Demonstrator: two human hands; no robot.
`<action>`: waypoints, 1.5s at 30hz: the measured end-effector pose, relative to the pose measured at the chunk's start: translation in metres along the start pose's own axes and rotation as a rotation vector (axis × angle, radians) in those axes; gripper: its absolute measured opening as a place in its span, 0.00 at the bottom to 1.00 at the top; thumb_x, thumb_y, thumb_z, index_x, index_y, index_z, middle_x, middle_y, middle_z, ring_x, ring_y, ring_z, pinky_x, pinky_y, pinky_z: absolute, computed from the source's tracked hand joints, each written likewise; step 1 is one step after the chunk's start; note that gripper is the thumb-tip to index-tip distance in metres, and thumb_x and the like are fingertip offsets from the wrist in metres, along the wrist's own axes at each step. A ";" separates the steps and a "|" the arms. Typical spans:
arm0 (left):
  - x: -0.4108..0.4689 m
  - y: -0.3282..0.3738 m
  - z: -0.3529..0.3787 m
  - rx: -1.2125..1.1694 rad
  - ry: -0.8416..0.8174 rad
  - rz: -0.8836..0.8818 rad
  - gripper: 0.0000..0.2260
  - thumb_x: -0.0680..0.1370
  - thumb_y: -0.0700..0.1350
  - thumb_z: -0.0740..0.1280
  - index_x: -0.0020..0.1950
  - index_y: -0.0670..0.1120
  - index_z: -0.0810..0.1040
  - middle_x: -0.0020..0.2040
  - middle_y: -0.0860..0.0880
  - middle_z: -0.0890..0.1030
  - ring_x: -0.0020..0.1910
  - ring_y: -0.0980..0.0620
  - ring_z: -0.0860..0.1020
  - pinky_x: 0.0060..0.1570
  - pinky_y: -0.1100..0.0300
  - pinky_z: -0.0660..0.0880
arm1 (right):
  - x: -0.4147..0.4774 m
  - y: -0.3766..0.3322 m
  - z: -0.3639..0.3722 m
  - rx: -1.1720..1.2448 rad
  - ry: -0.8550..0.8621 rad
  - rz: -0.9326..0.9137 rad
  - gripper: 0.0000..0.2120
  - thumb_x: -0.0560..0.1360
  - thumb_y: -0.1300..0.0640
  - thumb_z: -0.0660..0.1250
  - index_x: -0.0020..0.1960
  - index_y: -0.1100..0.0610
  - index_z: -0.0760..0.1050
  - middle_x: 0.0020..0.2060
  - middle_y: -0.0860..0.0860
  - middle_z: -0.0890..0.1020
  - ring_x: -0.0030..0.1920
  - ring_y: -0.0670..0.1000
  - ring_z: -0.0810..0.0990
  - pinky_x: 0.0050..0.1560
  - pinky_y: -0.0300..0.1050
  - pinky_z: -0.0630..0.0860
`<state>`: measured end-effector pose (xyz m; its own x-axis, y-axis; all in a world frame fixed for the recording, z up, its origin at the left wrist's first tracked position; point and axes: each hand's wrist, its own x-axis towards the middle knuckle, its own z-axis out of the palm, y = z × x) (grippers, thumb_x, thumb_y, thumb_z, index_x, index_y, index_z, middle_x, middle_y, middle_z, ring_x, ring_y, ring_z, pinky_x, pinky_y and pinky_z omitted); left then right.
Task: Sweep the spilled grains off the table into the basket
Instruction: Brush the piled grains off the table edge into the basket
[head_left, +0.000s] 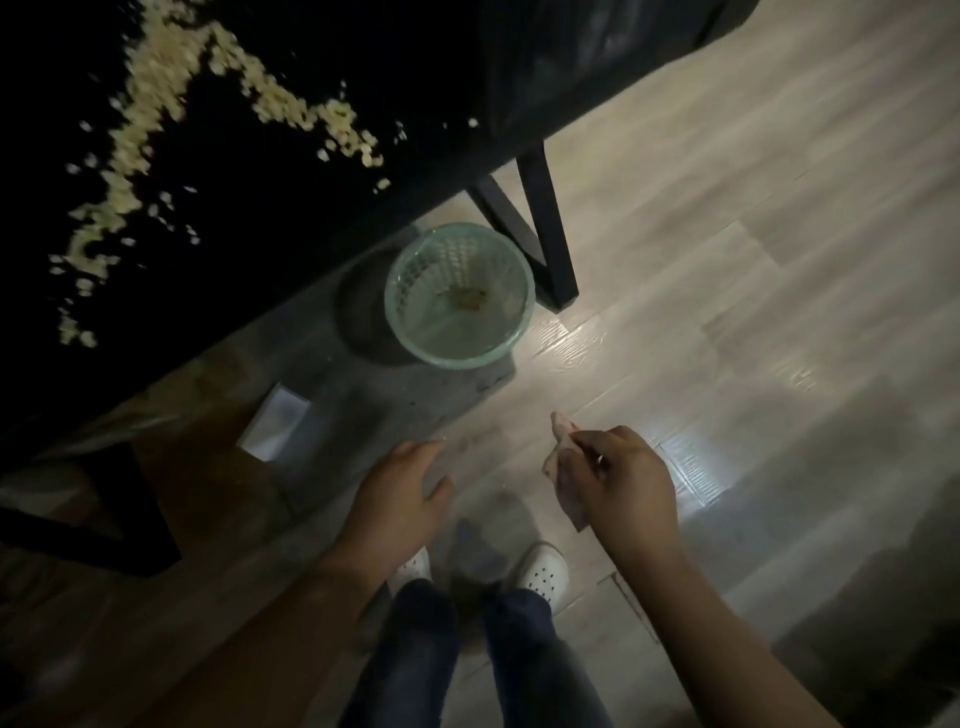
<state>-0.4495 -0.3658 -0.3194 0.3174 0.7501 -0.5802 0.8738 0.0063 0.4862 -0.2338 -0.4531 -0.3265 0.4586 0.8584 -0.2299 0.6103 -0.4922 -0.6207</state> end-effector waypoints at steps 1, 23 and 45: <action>0.013 -0.007 0.011 0.001 0.001 -0.002 0.20 0.77 0.47 0.66 0.68 0.44 0.72 0.64 0.46 0.74 0.63 0.48 0.73 0.64 0.53 0.69 | 0.005 0.011 0.010 -0.008 0.000 -0.012 0.07 0.75 0.54 0.69 0.51 0.51 0.84 0.36 0.46 0.77 0.33 0.47 0.75 0.33 0.30 0.65; 0.266 -0.152 0.120 -0.144 0.332 -0.180 0.32 0.73 0.63 0.65 0.69 0.44 0.68 0.65 0.45 0.76 0.64 0.46 0.74 0.60 0.57 0.69 | 0.095 0.130 0.246 0.089 0.136 -0.106 0.08 0.73 0.56 0.70 0.52 0.52 0.83 0.38 0.47 0.78 0.38 0.49 0.76 0.38 0.46 0.73; 0.288 -0.165 0.120 -0.744 0.433 -0.383 0.33 0.64 0.43 0.73 0.67 0.46 0.67 0.61 0.44 0.74 0.55 0.41 0.77 0.50 0.44 0.79 | 0.062 0.105 0.229 0.102 0.084 -0.112 0.12 0.69 0.50 0.66 0.48 0.52 0.83 0.37 0.45 0.77 0.35 0.48 0.78 0.35 0.48 0.75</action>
<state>-0.4583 -0.2303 -0.6456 -0.2378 0.7893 -0.5661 0.3832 0.6118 0.6920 -0.2888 -0.4185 -0.5778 0.4462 0.8900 -0.0941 0.5941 -0.3732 -0.7126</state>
